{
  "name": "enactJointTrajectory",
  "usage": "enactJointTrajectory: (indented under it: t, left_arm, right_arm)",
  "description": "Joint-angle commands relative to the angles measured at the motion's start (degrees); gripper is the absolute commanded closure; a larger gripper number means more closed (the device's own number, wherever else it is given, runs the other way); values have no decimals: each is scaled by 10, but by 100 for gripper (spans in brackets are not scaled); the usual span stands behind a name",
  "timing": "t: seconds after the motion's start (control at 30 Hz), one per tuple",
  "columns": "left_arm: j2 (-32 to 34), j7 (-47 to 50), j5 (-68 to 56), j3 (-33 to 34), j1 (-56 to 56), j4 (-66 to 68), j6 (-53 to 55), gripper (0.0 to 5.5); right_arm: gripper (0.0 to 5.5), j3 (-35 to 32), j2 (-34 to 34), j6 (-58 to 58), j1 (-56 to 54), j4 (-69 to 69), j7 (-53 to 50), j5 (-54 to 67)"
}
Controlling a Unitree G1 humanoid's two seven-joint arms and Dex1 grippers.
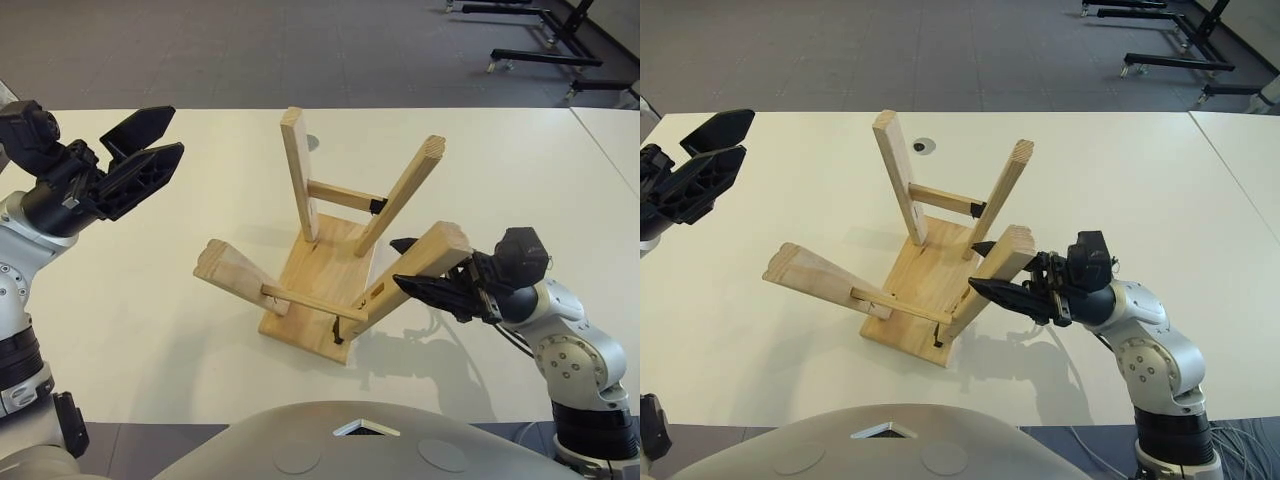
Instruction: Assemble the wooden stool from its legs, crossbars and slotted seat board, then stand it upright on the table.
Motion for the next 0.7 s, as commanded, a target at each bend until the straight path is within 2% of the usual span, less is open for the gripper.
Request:
enactJointTrajectory:
  t: [0.03, 0.23, 0.47, 0.7]
  left_arm:
    - [10, -4, 9, -4, -6, 0, 9, 10]
    - [0, 5, 8, 15, 26, -24, 1, 10]
    - [-31, 25, 7, 20, 69, -66, -15, 10]
    - [-58, 44, 3, 28, 112, -101, -33, 10]
  right_arm:
    - [345, 22, -23, -13, 23, 30, 7, -66]
    - [345, -19, -72, -15, 12, -10, -3, -52]
    - [345, -35, -86, 30, -23, -86, -85, -5]
    - [345, -48, -122, 72, 9, -125, -103, 31]
